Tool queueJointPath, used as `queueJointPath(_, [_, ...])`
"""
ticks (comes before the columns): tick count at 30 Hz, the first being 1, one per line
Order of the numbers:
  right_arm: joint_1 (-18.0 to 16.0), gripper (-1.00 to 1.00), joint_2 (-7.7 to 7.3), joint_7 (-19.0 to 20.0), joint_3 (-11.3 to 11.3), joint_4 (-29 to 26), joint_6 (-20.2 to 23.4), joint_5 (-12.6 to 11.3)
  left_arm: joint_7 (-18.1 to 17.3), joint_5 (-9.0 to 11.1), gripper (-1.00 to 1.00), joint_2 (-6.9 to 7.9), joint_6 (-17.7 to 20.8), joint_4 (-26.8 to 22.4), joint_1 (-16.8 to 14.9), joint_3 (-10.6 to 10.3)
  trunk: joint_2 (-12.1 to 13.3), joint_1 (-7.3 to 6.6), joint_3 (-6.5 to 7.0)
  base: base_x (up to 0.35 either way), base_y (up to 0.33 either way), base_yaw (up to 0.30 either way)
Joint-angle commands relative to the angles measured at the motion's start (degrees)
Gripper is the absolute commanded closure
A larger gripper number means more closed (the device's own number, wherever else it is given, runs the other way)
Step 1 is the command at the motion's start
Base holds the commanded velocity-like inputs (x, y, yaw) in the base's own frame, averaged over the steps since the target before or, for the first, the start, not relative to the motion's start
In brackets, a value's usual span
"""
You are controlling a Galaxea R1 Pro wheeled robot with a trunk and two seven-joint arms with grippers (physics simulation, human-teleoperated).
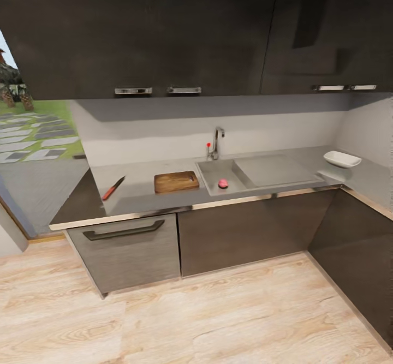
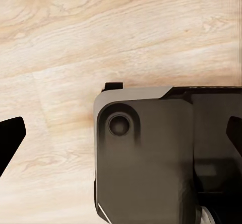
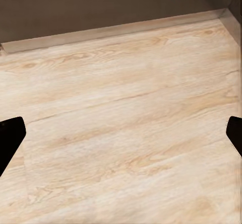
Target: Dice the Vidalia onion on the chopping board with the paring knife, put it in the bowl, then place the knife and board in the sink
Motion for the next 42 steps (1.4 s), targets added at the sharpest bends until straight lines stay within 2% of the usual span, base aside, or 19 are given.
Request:
queueJointPath(1, [-0.1, -1.0, 0.05, -0.1, -0.4, 0.0, -0.2, 0.6, 0.0, 0.0, -1.0, 0.0, 0.0, -0.1, 0.0, 0.0, -0.1, 0.03, -0.11, 0.0, -0.306, 0.0])
queueJointPath(21, [-0.1, -1.0, 0.05, 0.0, -0.4, 0.5, -0.2, 0.8, 0.0, 0.1, -1.0, 0.12, 0.0, -0.4, 0.0, 0.1, -0.1, 0.03, -0.11, 0.028, -0.307, 0.0])
queueJointPath(29, [-0.1, -1.0, -0.06, 0.0, -0.4, 0.7, -0.2, 0.9, 0.3, 0.3, -1.0, 0.04, 0.1, -1.6, 0.0, 0.3, -0.1, 0.03, -0.11, 0.045, -0.072, 0.0])
queueJointPath(32, [-0.1, -1.0, -0.1, 0.0, -0.5, 0.7, -0.2, 0.8, 0.5, 0.4, -1.0, 0.0, 0.2, -4.0, 0.0, 0.3, -0.1, 0.03, -0.11, 0.005, -0.008, 0.0])
queueJointPath(38, [-0.1, -1.0, -0.12, 0.0, -0.5, 0.8, -0.2, 0.8, 0.9, 0.5, -1.0, -0.09, 2.0, -13.3, 0.0, 0.3, -0.1, 0.03, -0.11, 0.001, -0.002, 0.0])
queueJointPath(40, [-0.1, -1.0, -0.12, 0.0, -0.5, 0.9, -0.2, 0.8, 1.0, 0.4, -1.0, -0.46, 5.4, -17.6, 0.0, 0.3, -0.1, 0.03, -0.11, 0.0, 0.0, 0.0])
queueJointPath(42, [-0.1, -1.0, -0.12, 0.0, -0.5, 1.3, -0.2, 0.8, 1.1, 0.4, -1.0, -1.06, 11.0, -22.7, 0.0, 0.3, -0.1, 0.03, -0.11, 0.0, 0.0, 0.0])
